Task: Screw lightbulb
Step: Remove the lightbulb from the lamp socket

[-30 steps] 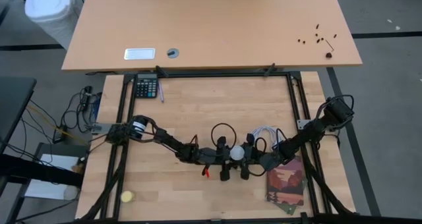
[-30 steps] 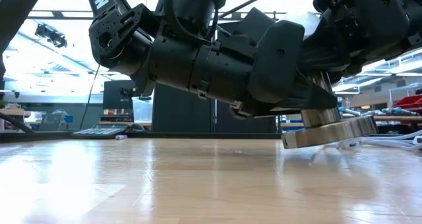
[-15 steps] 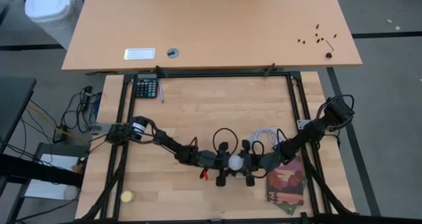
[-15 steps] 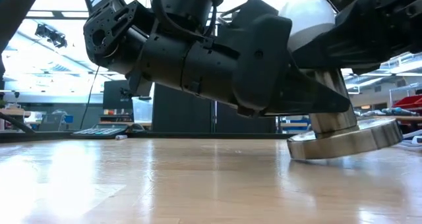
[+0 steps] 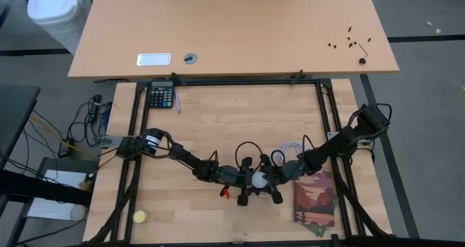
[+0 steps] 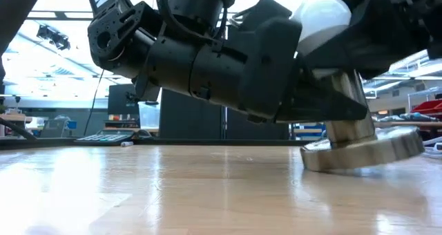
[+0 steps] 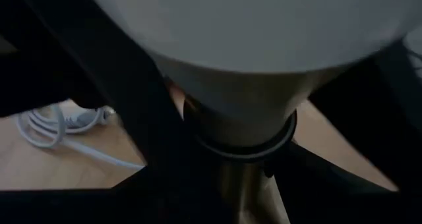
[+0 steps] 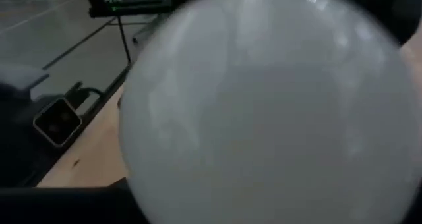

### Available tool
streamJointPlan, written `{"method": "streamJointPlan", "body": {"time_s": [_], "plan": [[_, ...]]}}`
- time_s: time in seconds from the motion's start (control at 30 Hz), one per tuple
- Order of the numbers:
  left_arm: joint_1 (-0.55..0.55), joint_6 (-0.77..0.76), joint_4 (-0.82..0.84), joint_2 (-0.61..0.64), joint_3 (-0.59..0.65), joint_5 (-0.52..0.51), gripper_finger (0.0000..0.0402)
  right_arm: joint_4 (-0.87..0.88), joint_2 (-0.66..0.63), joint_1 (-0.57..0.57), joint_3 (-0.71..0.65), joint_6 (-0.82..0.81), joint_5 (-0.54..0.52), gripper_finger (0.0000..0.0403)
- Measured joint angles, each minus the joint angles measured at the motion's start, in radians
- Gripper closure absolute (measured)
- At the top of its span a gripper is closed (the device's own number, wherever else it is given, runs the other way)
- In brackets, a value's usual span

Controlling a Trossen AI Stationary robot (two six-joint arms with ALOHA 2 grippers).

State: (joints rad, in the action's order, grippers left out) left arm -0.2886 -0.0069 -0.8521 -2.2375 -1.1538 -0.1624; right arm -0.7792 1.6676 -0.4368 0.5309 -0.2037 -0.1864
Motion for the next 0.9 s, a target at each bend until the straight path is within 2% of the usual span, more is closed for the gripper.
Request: {"method": "streamJointPlan", "body": {"time_s": [0.2, 0.33, 0.47, 0.67, 0.9], "plan": [[0.001, -0.013, -0.003, 0.002, -0.005, -0.023, 0.0213, 0.182, -0.137, -0.028, 0.002, -0.043, -0.081, 0.0157], [0.0, -0.031, -0.002, 0.002, -0.005, -0.022, 0.0213, 0.349, -0.246, -0.04, 0.004, -0.108, -0.085, 0.0125], [0.0, -0.035, 0.002, 0.001, -0.003, -0.032, 0.0213, 0.435, -0.316, -0.04, 0.004, -0.119, -0.085, 0.0094], [0.0, -0.05, 0.005, 0.0, -0.002, -0.038, 0.0213, 0.625, -0.356, -0.04, 0.068, -0.114, -0.084, 0.0066], [0.0, -0.054, 0.007, 0.0, -0.002, -0.049, 0.0213, 1.028, -0.308, -0.041, 0.289, -0.118, -0.052, 0.0058]]}}
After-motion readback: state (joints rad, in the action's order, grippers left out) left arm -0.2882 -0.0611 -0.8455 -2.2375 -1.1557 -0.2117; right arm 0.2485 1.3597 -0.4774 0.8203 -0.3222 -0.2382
